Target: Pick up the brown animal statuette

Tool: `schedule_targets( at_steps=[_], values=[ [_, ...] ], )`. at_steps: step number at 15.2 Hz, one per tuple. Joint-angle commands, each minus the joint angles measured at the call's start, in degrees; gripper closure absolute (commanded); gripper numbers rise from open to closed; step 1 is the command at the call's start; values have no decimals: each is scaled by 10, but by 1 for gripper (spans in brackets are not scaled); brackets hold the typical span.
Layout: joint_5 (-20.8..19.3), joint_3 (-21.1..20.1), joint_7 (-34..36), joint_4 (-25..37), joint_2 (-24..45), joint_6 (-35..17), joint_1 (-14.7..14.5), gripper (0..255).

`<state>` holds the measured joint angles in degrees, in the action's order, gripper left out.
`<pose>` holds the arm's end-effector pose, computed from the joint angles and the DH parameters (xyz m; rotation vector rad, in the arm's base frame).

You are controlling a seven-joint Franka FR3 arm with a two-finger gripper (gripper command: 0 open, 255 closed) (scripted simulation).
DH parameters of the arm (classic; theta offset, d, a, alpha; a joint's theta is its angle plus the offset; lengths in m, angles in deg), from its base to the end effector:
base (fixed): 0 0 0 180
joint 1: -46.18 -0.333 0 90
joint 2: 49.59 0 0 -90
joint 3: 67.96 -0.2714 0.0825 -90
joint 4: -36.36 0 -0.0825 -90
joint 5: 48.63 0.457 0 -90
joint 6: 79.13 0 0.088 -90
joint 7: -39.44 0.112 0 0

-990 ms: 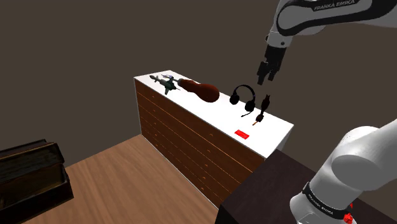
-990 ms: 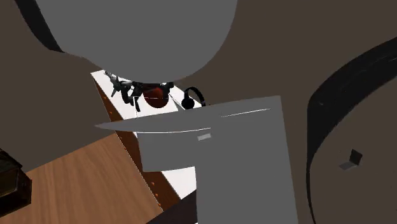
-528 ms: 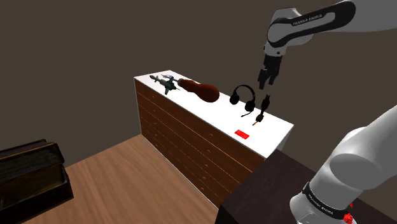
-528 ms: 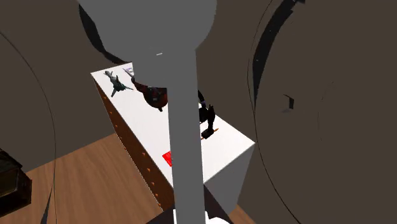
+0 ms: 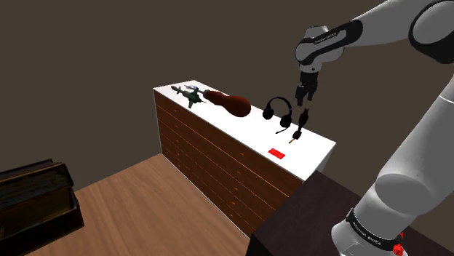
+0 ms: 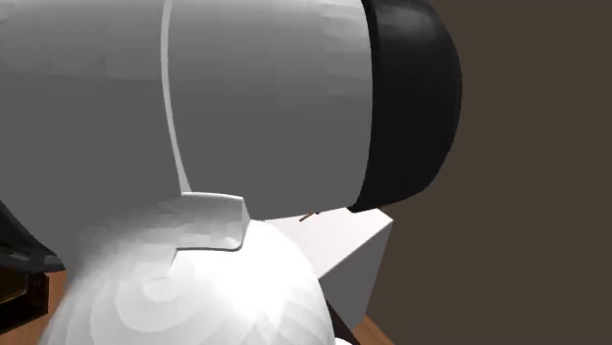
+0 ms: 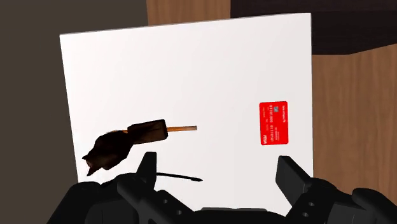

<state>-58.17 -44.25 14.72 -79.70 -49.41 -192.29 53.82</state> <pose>0.5168 -0.3280 0.3605 3.0260 -0.0697 -0.1802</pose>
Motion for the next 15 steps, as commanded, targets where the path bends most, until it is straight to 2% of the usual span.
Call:
schedule_targets(
  at_steps=[1, 11, 15],
  values=[
    [5, 10, -20, 28, 40, -5, 10, 0],
    [46, 28, -103, 214, 259, -6, 84, 0],
    [50, 25, -100, 200, 272, -31, 86, 0]
  ],
)
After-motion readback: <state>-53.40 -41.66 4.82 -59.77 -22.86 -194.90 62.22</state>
